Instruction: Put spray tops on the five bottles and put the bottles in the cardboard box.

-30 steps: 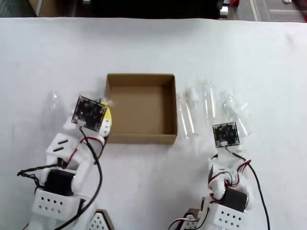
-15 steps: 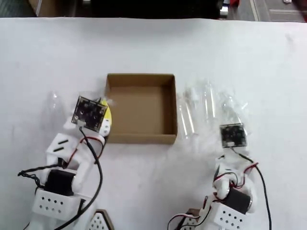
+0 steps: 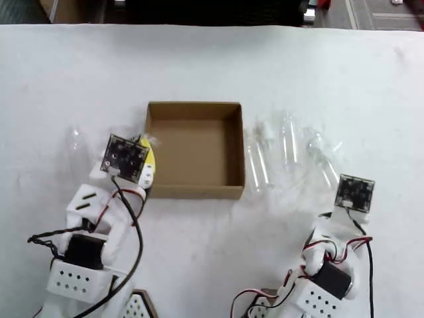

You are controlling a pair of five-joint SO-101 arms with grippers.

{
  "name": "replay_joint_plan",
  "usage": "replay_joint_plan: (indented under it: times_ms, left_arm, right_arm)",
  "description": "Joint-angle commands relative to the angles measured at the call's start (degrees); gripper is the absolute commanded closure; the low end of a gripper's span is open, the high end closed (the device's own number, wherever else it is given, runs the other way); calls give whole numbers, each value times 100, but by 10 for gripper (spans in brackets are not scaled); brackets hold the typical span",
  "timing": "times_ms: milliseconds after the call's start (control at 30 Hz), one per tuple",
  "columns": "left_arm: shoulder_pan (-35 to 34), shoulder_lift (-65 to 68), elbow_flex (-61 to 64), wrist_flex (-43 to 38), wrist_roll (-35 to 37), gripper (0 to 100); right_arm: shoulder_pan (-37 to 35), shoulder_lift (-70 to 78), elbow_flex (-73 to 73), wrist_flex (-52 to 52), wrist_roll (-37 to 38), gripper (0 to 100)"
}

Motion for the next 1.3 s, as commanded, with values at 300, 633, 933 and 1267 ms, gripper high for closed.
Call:
replay_joint_plan:
  times_ms: [300,633,933,1267]
  left_arm:
    - [-48,31,-9,-176,44,976]
    - [-48,22,9,-176,26,976]
    - [-57,22,53,-176,18,976]
    - [-57,48,299,-607,-132,976]
  right_arm:
    - [-286,-31,0,136,422,964]
    - [-312,-31,-360,576,466,980]
    - [-523,-31,-220,576,466,980]
    - [-752,-31,-167,576,466,980]
